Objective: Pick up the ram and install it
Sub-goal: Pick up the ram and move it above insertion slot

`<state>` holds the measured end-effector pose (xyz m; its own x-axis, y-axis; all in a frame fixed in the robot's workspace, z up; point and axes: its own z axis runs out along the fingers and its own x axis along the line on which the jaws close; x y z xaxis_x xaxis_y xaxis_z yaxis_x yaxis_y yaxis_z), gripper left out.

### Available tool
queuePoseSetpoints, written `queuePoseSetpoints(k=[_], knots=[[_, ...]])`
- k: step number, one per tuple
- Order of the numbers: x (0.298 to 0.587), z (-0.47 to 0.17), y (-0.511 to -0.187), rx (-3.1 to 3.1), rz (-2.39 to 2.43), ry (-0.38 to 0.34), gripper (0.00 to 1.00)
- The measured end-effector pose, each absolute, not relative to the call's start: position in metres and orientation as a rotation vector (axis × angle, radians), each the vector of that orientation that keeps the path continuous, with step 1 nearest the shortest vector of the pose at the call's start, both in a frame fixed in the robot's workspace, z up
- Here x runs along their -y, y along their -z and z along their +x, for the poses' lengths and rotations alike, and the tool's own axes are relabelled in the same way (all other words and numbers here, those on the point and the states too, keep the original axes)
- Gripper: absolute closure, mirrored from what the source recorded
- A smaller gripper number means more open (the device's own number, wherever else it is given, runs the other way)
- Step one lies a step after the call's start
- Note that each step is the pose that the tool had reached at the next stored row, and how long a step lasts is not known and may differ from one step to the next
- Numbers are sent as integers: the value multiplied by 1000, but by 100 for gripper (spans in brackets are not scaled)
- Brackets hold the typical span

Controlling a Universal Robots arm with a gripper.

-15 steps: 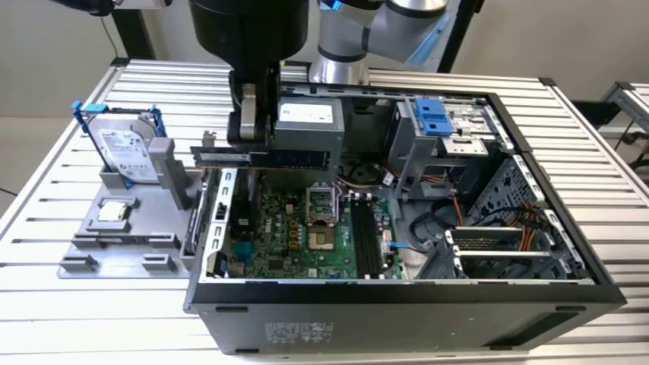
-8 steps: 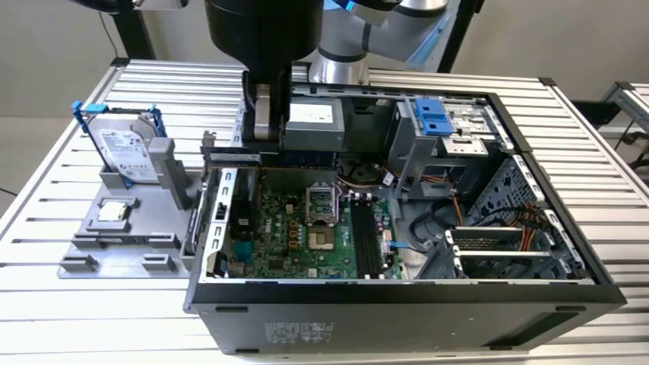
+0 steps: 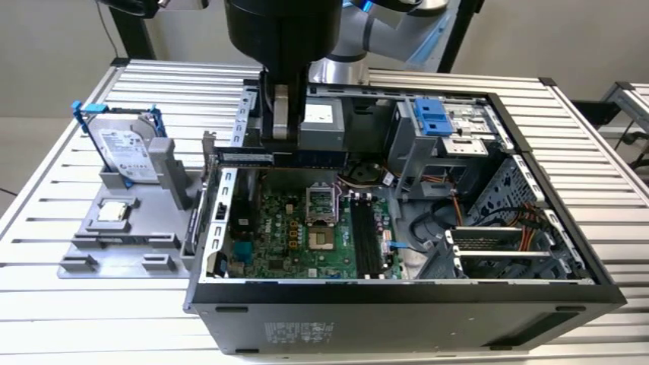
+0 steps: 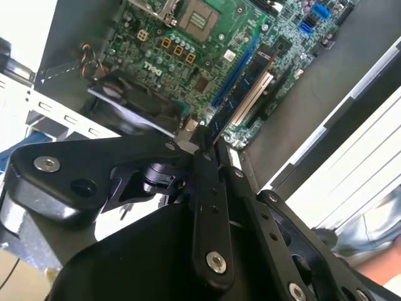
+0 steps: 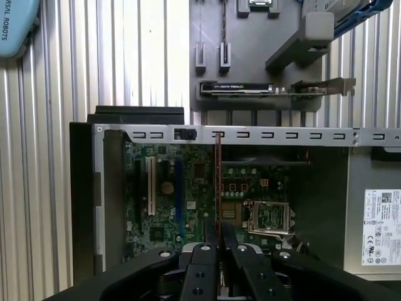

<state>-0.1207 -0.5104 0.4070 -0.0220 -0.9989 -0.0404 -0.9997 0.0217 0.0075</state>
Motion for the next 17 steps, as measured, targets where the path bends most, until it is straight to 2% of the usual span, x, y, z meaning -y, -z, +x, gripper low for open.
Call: queuePoseSetpoints(k=[17], knots=[[510,-100,-407,-2228,-2180,-52,100]])
